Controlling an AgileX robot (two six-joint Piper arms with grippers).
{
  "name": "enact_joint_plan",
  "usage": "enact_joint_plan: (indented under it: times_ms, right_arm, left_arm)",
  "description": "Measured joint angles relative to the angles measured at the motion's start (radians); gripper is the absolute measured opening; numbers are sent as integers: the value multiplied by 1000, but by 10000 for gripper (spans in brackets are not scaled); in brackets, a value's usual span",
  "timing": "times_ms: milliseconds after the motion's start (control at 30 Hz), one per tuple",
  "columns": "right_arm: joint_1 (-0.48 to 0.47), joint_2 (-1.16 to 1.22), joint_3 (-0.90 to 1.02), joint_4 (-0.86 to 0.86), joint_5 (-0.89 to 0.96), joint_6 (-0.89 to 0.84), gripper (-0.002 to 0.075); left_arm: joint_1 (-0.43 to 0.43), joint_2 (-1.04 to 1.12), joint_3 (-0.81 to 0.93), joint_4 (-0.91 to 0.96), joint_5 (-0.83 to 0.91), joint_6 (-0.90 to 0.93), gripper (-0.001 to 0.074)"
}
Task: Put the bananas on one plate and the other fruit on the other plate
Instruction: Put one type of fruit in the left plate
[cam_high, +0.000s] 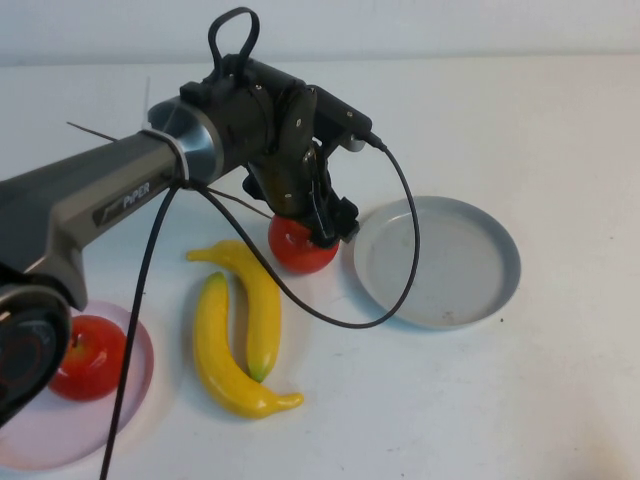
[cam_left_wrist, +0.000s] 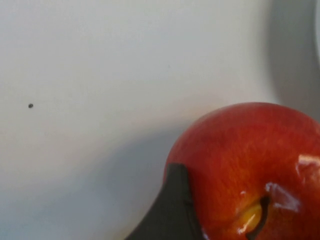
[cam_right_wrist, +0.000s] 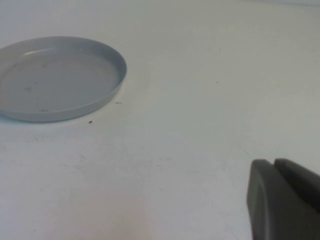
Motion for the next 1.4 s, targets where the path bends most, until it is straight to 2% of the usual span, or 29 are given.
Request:
enact_joint_plan:
  times_ms: [333,467,600,767,967,1133,1267,1400]
  right_arm:
    - [0,0,0,0,0,0,-15]
    - [0,0,0,0,0,0,-15]
    - [0,0,0,0,0,0,-16]
    - [0,0,0,0,0,0,-17]
    - [0,0,0,0,0,0,-17]
    - [0,0,0,0,0,0,-17]
    - [0,0,0,0,0,0,-17]
    - [0,0,0,0,0,0,-17]
  left_arm:
    - [2,-129,0,4,89,0,573]
    - [7,-250,0,8,207,-55,573]
    - [53,-402,49,12,316,-130,573]
    - [150,-601,263,43,343,-172,573]
    - [316,-842,579,45,335,-238,573]
    - [453,-981,819,49,222,-268,573]
    - [509,-1026,951,49,98,-272,573]
    - [527,-1013,1046,44,31,-272,572]
